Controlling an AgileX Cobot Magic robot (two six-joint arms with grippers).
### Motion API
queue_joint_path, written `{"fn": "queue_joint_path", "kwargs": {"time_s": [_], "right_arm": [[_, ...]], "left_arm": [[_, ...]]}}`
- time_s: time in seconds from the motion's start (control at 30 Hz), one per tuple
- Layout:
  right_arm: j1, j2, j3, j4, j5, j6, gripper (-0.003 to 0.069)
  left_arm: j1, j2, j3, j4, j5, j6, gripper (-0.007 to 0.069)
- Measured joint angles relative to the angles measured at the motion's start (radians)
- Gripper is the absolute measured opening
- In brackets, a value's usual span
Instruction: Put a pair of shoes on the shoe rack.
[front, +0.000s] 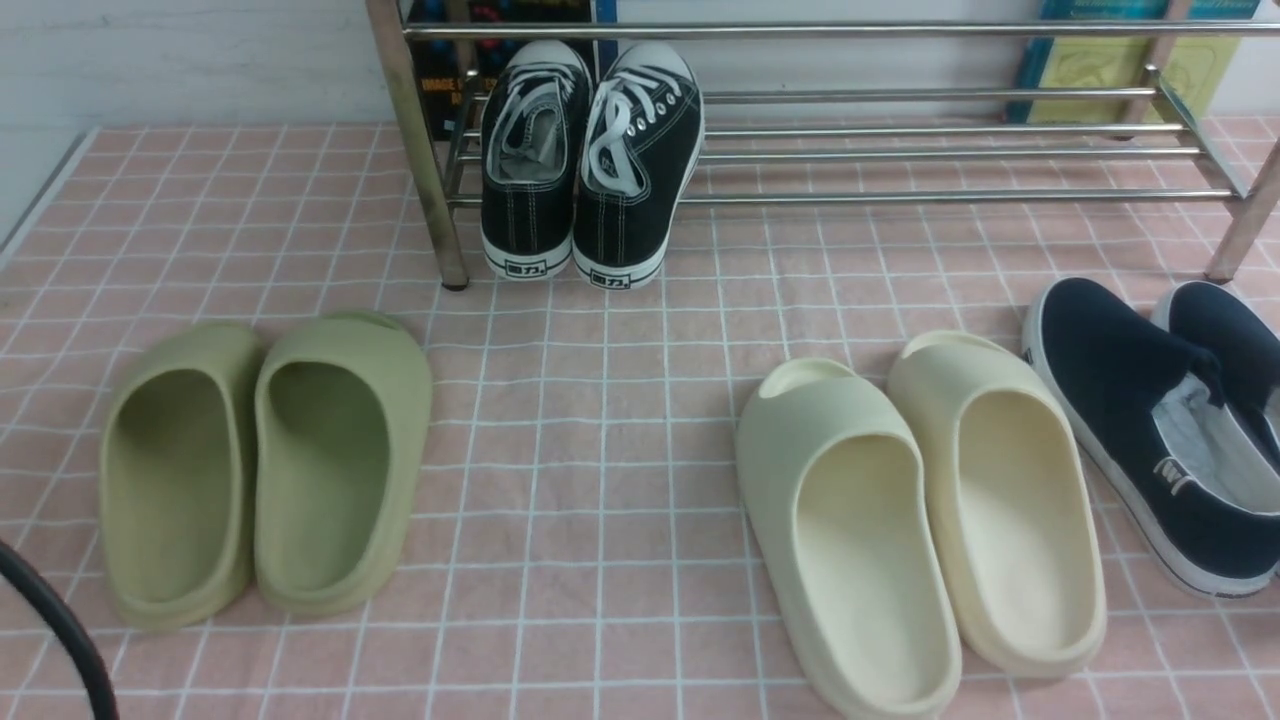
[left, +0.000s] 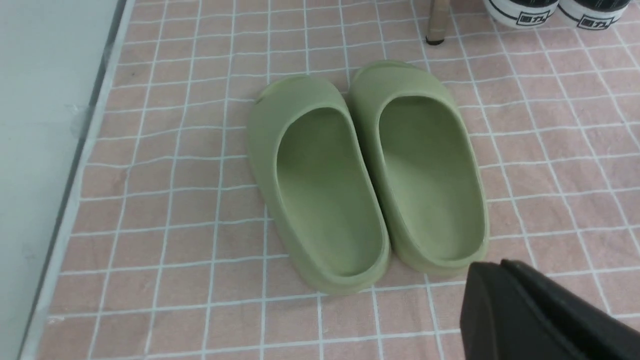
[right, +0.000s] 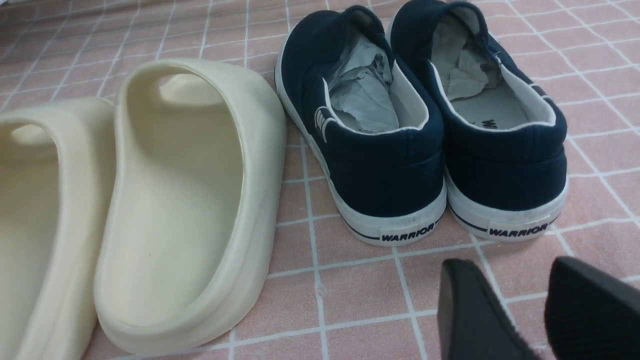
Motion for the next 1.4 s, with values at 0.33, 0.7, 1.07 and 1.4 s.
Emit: {"fn": "queue_joint_path", "kwargs": {"time_s": [0.33, 0.7, 1.07, 1.4], "right_arm": [[0.0, 0.0, 0.0, 0.0, 0.0, 0.0, 0.024], [0.0, 0.0, 0.0, 0.0, 0.001, 0.0, 0.024], [0.0, -0.001, 0.0, 0.0, 0.001, 0.0, 0.024], [0.0, -0.001, 0.0, 0.0, 0.001, 0.0, 0.024]], "left_arm": [[0.341, -0.306, 0.516, -0.31, -0.583, 0.262, 0.0013], [0.421, -0.429, 0.748, -0.31, -0.613, 0.288, 0.0013], [0.378, -0.429, 0.747, -0.299, -0.553, 0.288, 0.0013], [0.378, -0.429, 0.746, -0.291, -0.546, 0.288, 0.002]]}}
